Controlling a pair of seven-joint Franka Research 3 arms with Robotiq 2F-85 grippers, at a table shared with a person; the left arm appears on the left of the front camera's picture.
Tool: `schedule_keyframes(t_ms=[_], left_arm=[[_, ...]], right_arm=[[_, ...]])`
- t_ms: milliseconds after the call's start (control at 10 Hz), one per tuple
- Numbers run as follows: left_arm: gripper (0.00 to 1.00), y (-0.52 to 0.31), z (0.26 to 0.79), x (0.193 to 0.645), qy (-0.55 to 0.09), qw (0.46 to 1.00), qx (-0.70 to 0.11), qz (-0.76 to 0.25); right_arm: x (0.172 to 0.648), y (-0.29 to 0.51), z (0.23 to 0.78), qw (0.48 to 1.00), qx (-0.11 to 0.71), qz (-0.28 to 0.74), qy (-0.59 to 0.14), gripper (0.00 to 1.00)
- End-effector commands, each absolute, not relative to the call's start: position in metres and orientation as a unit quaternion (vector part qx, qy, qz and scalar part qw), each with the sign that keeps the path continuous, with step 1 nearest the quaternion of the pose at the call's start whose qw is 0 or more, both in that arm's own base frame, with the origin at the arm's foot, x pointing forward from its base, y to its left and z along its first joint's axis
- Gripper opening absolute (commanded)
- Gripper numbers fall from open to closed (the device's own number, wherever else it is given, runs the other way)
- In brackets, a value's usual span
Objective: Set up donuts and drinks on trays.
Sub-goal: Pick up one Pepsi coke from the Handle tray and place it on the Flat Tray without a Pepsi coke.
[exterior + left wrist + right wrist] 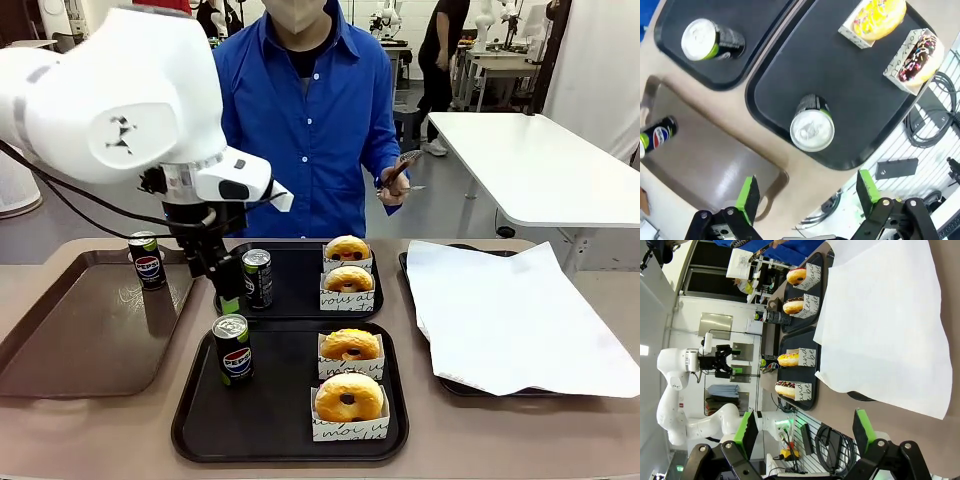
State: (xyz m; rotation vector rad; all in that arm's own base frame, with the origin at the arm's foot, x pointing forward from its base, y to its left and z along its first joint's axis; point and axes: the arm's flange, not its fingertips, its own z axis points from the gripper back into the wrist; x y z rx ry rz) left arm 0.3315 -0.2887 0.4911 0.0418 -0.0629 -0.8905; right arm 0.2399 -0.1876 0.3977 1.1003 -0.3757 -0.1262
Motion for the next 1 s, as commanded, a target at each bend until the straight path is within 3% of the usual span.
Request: schedule_keyframes(t_ms=[0, 800, 900], left_arm=[[1.00, -0.277, 0.498, 0.321, -0.016, 0.924, 0.017, -0.382], [1.00, -0.274, 0.499, 0.321, -0.014, 0.921, 0.025, -0.388], [1.00, -0.260, 0.509, 0.350, -0.011, 0.942, -0.003, -0.334]], right_arm=[[0.241, -0.188, 0.397, 0.827, 0.527, -0.055, -0.185, 1.00], [0.241, -0.188, 0.397, 0.827, 0.527, -0.055, -0.185, 1.00], [0.241, -0.188, 0.397, 0.827, 0.527, -0.055, -0.185, 1.00]])
